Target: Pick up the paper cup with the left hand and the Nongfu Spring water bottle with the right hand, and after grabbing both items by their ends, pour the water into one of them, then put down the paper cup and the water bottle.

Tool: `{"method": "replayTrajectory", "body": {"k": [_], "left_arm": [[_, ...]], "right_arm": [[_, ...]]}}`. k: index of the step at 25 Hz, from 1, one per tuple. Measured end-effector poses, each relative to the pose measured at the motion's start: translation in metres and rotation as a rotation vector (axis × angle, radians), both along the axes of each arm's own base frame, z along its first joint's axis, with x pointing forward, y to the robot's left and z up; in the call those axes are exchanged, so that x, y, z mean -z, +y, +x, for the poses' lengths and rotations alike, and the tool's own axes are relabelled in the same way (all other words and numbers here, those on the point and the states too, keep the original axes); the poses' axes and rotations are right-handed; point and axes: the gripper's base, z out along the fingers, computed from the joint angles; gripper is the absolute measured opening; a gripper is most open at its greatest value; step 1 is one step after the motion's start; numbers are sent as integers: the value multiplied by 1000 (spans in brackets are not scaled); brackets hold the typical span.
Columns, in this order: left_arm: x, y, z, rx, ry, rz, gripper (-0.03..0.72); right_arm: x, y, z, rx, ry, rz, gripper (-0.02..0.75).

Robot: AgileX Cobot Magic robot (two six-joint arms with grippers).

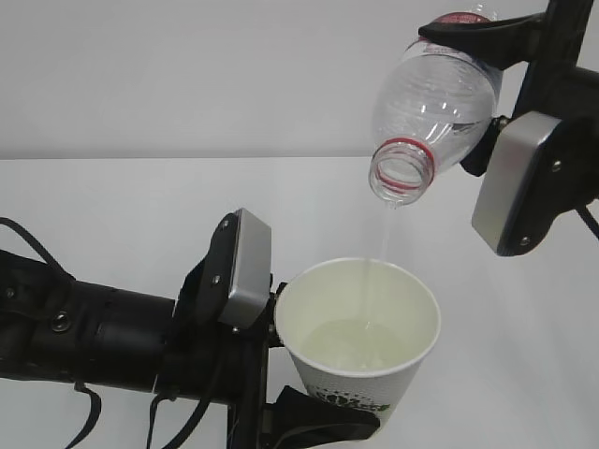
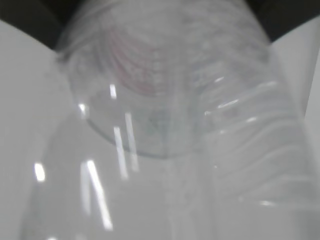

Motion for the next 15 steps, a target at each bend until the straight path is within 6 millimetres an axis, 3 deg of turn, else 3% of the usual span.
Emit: {"method": "replayTrajectory", "body": {"k": [15], "left_arm": [[-1, 0, 0, 1, 4, -16, 531]], "right_arm": [[-2, 1, -1, -8, -13, 17, 464]]}}
